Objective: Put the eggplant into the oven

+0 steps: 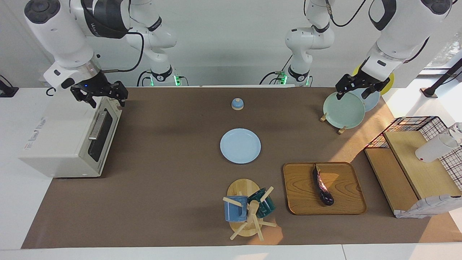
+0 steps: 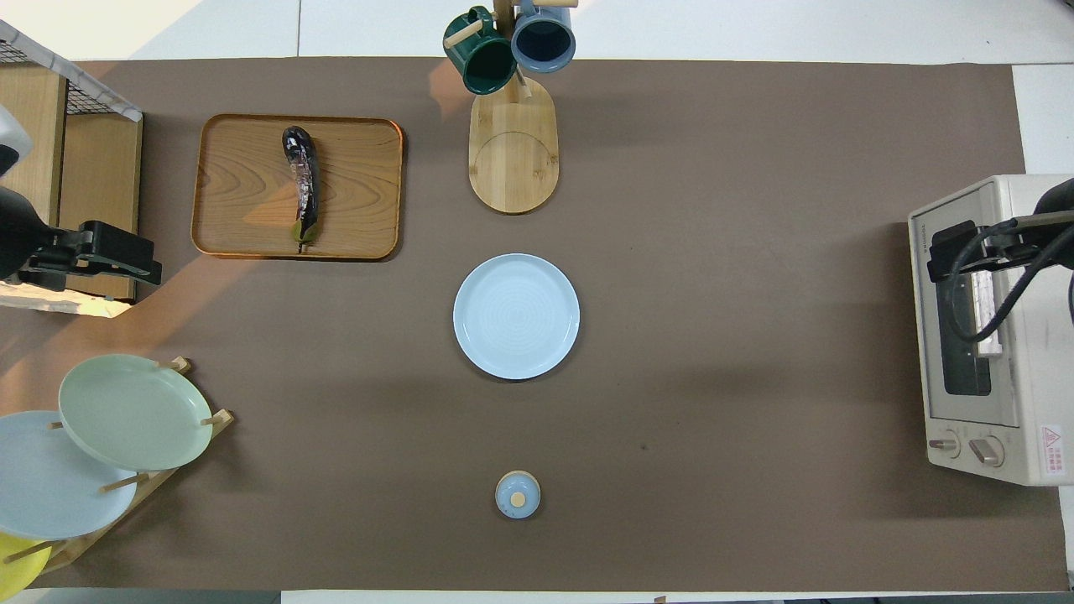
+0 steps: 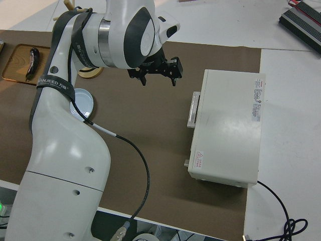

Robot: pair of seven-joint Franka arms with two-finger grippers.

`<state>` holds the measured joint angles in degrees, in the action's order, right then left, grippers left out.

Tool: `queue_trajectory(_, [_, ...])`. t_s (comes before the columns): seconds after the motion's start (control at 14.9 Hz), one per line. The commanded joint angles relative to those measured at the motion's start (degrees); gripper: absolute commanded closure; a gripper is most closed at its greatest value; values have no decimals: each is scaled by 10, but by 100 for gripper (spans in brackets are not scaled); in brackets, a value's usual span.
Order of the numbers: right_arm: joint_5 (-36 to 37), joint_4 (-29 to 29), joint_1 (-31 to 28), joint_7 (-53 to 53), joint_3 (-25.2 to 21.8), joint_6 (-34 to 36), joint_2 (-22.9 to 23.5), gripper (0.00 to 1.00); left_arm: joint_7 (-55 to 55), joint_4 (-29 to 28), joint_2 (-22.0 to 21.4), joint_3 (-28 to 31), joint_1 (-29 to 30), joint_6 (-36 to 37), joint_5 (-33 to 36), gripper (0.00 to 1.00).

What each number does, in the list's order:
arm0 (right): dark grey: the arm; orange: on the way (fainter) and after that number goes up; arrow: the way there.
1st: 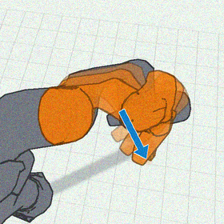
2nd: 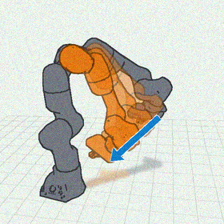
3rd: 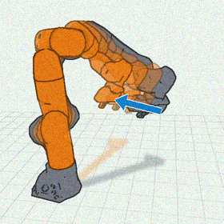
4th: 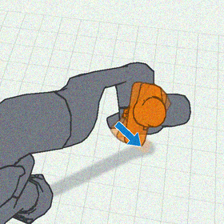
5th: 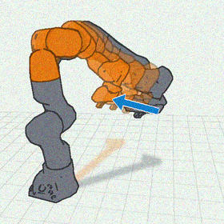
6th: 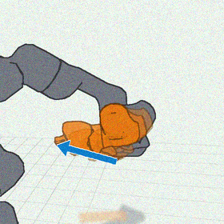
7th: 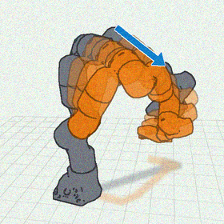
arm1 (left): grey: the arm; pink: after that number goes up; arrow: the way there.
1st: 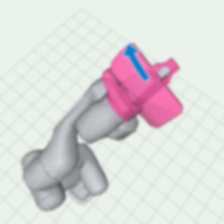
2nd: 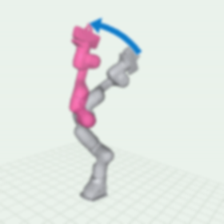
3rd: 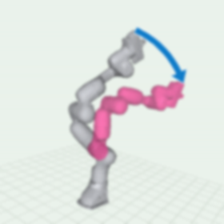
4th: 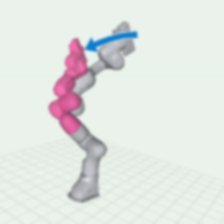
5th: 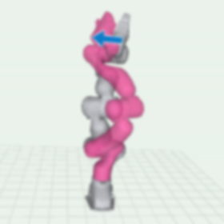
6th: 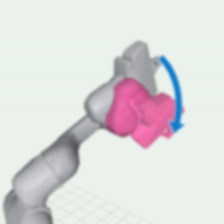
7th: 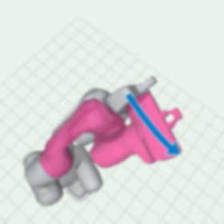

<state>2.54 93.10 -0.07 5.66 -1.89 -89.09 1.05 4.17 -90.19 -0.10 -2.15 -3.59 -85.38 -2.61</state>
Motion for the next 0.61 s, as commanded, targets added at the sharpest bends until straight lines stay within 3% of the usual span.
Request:
queue_trajectory(0.0, [-15, 3, -1, -8, 1, -8, -6, 0, 4, 4, 1, 1, -2, -7, 8, 0])
queue_trajectory(0.54, [-14, 12, -1, -3, 1, -9, -17, 0, 5, 5, 1, 1, -7, -7, 7, 0])
